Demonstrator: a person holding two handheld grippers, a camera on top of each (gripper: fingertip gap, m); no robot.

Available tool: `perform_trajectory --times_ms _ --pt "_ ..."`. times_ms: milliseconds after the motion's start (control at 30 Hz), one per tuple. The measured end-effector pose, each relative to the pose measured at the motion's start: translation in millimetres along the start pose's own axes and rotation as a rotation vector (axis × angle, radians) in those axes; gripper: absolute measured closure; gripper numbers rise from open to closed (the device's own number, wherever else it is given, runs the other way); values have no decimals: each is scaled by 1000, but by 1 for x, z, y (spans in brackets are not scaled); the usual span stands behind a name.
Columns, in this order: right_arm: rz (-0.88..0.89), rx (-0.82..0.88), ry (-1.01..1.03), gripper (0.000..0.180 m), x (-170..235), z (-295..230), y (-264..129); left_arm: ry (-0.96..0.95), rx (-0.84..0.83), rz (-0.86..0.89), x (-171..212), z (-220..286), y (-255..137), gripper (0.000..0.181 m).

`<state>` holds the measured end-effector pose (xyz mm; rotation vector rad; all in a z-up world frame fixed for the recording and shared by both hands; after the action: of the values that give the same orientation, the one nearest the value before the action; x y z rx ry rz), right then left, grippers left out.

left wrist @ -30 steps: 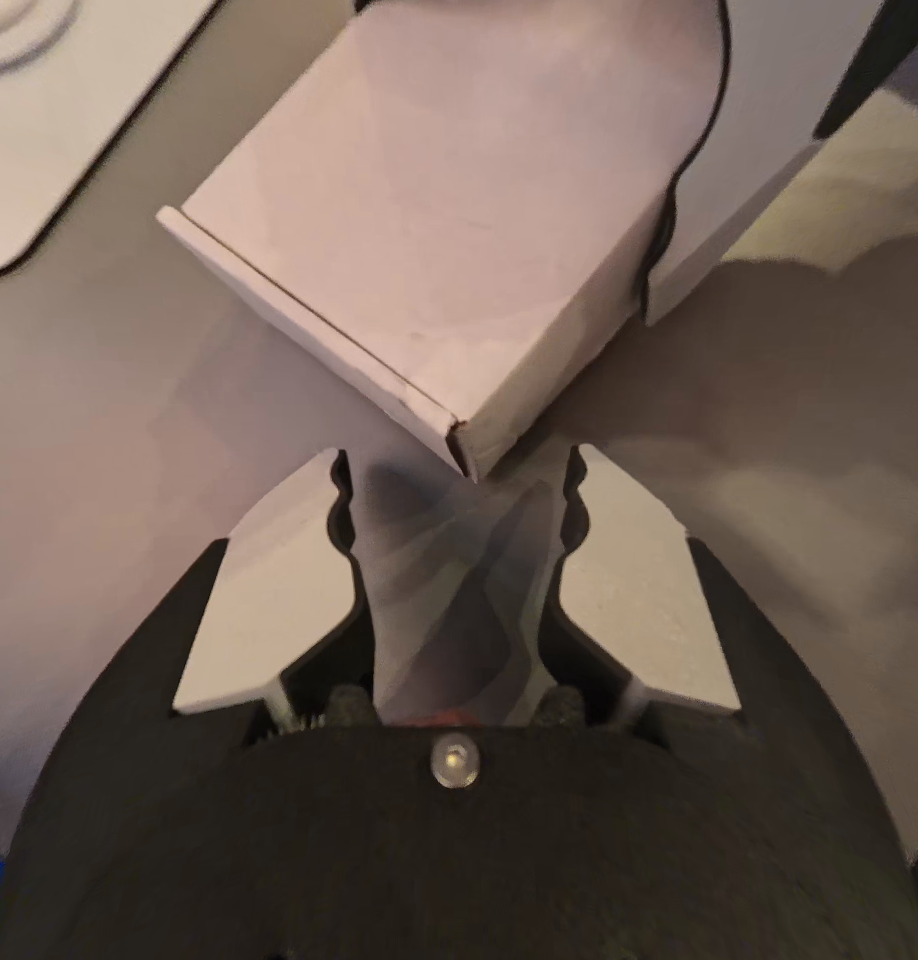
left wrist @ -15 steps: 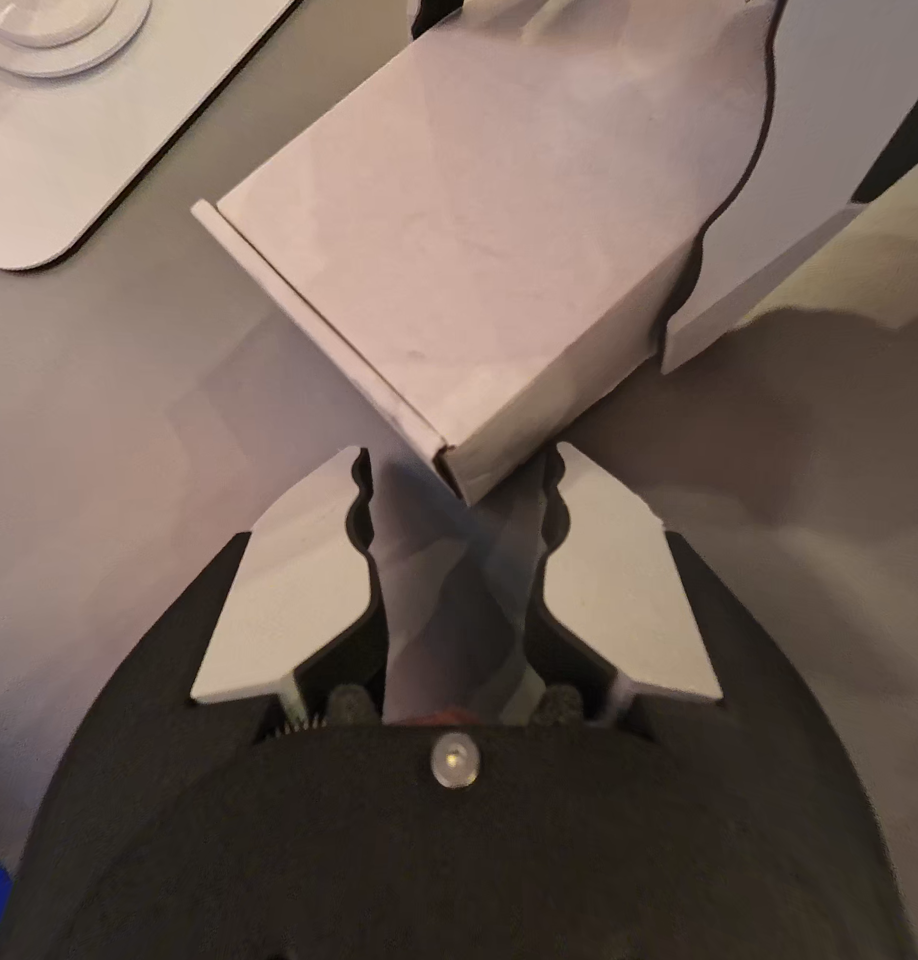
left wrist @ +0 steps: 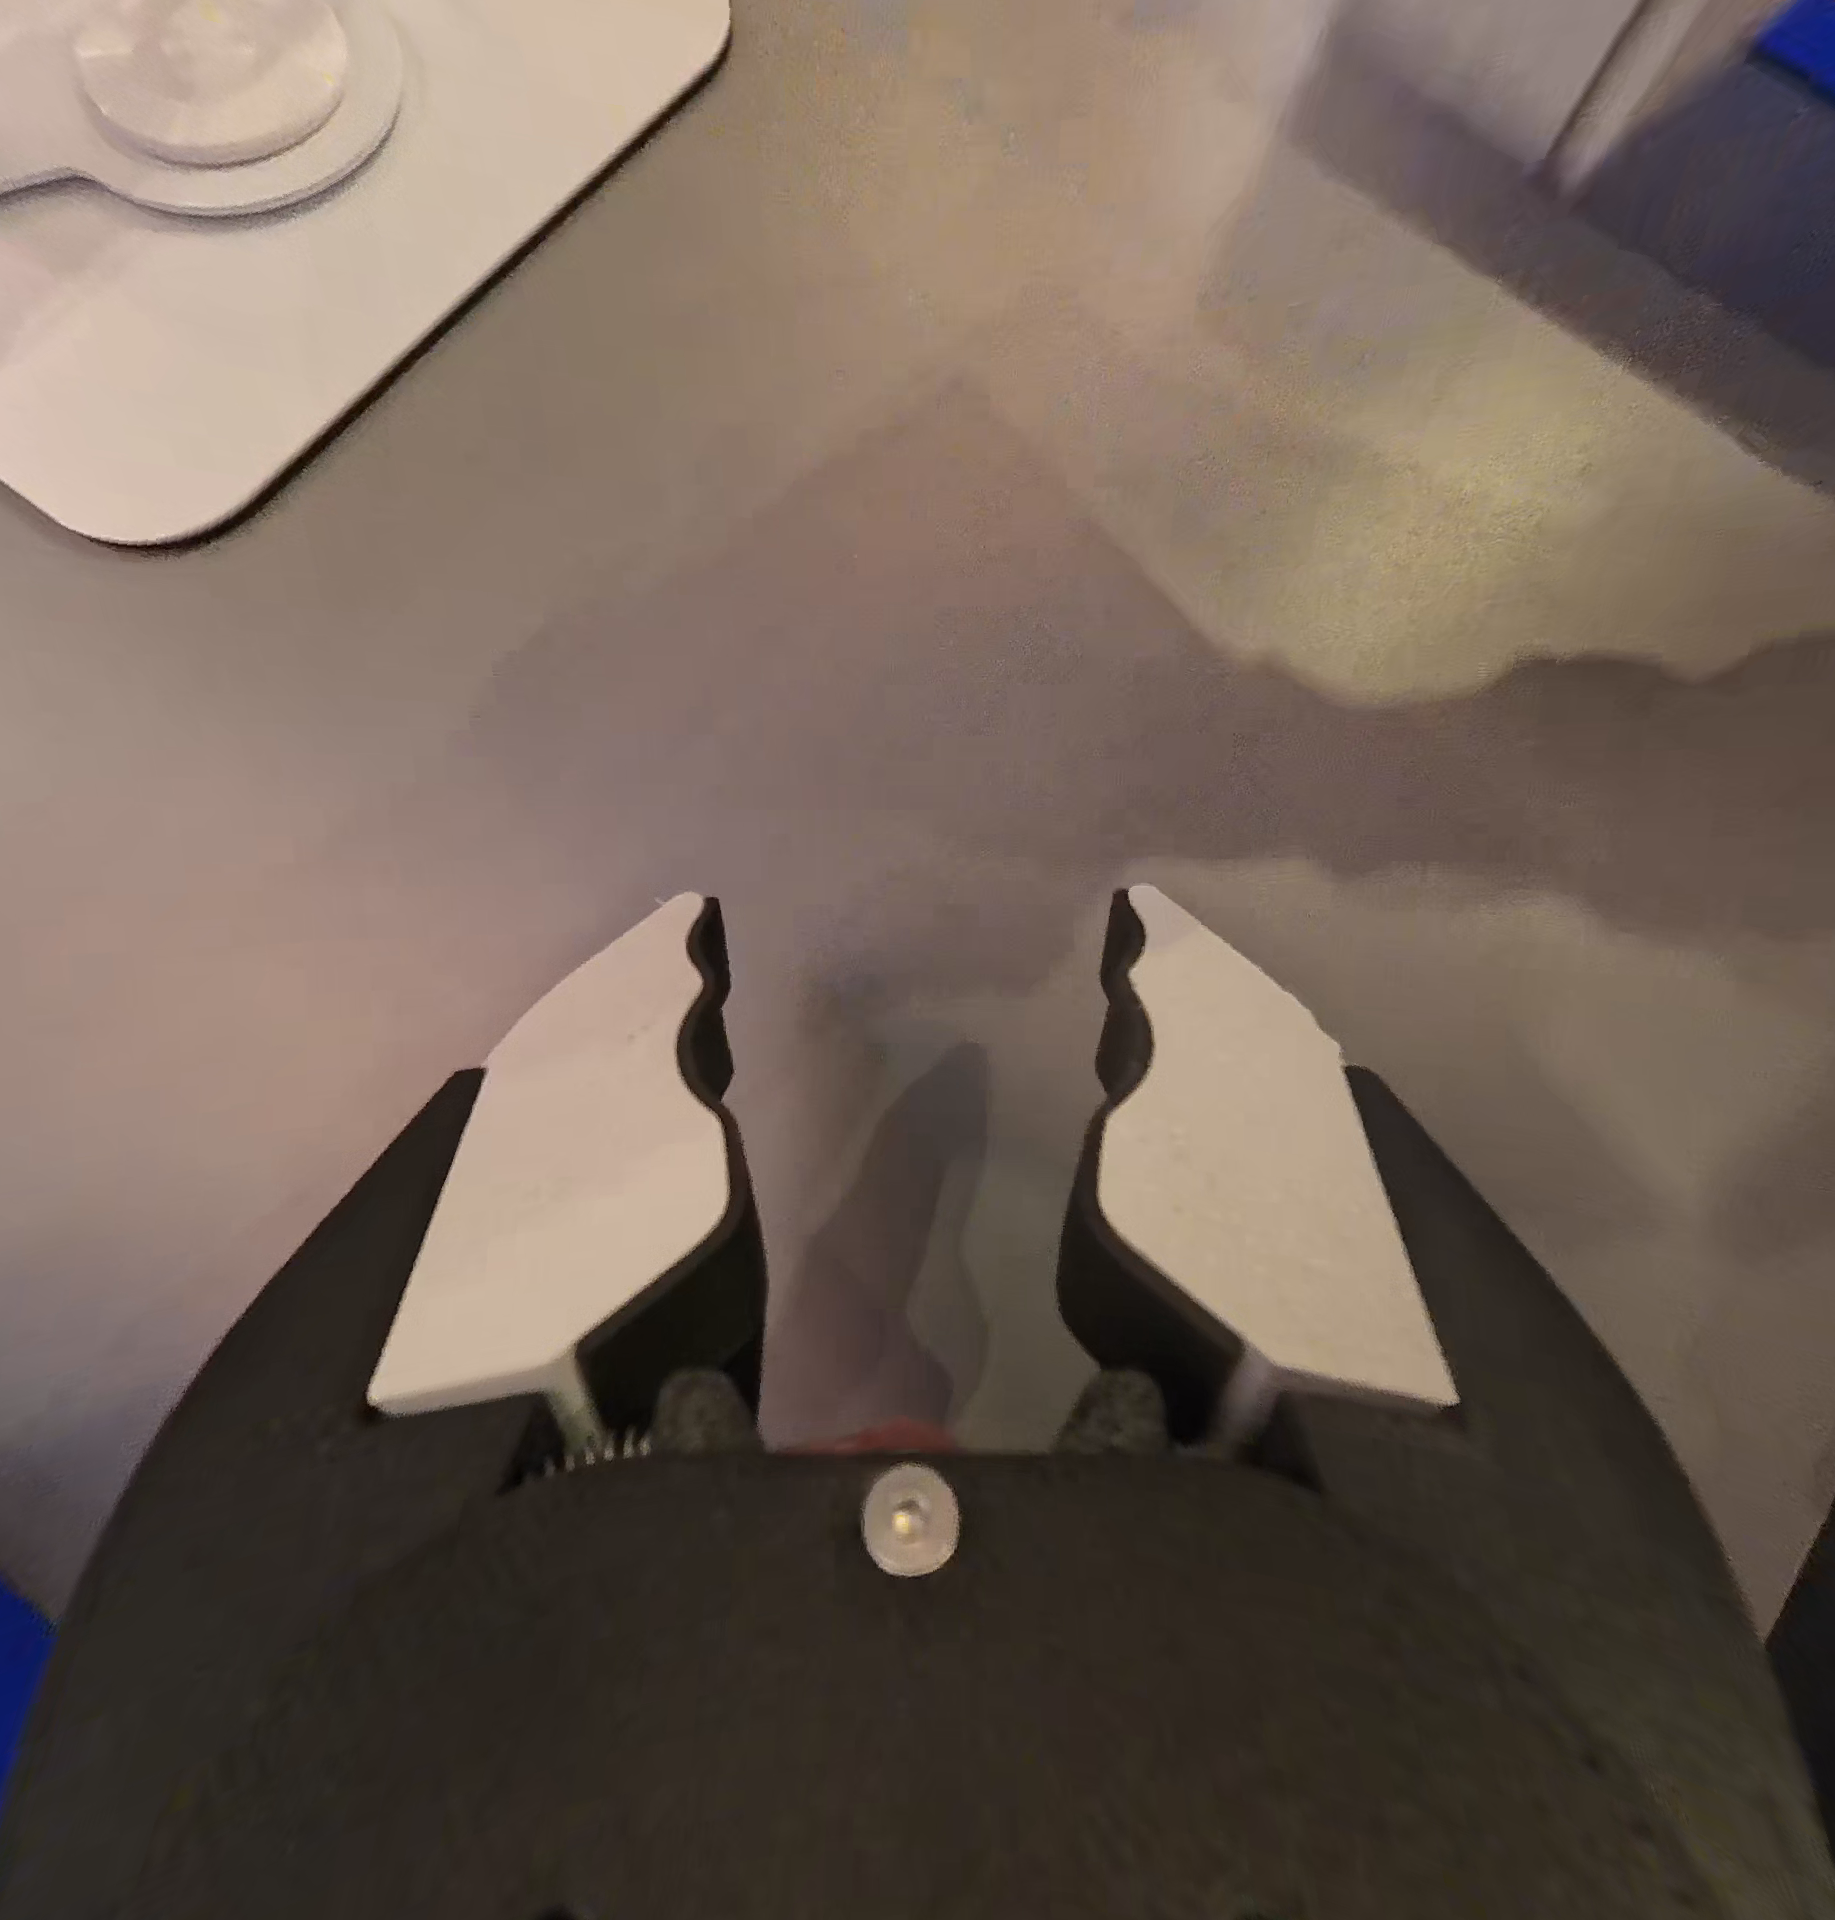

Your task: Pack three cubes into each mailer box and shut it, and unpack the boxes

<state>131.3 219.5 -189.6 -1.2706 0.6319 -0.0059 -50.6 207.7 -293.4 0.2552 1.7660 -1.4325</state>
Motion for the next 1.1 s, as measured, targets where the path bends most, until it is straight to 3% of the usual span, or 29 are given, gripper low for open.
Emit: perform_trajectory --times_ms 200,433,633,933,1100 --pt "13 87 44 50 72 50 -101 7 15 -10 1 4 4 113" --pt "-64 133 52 50 182 77 -142 18 26 -37 7 9 11 113" --pt "-183 74 12 50 253 74 -114 28 40 -77 16 14 22 113" --pt "-295 -18 -139 50 267 63 -45 50 37 -87 18 17 28 114" --pt "-420 -40 -156 49 295 68 -24 55 37 -88 17 17 28 114"
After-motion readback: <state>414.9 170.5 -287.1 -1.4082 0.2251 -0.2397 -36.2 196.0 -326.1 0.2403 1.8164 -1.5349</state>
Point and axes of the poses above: each gripper's, where its closed fingertips meet, y out along the fingers, x out of its underside, z = x × y across the jaws, the point moved 1 cm from there along -y, back along the fingers, and after that the axes turned 5 degrees about y, right-handed, at the moved point
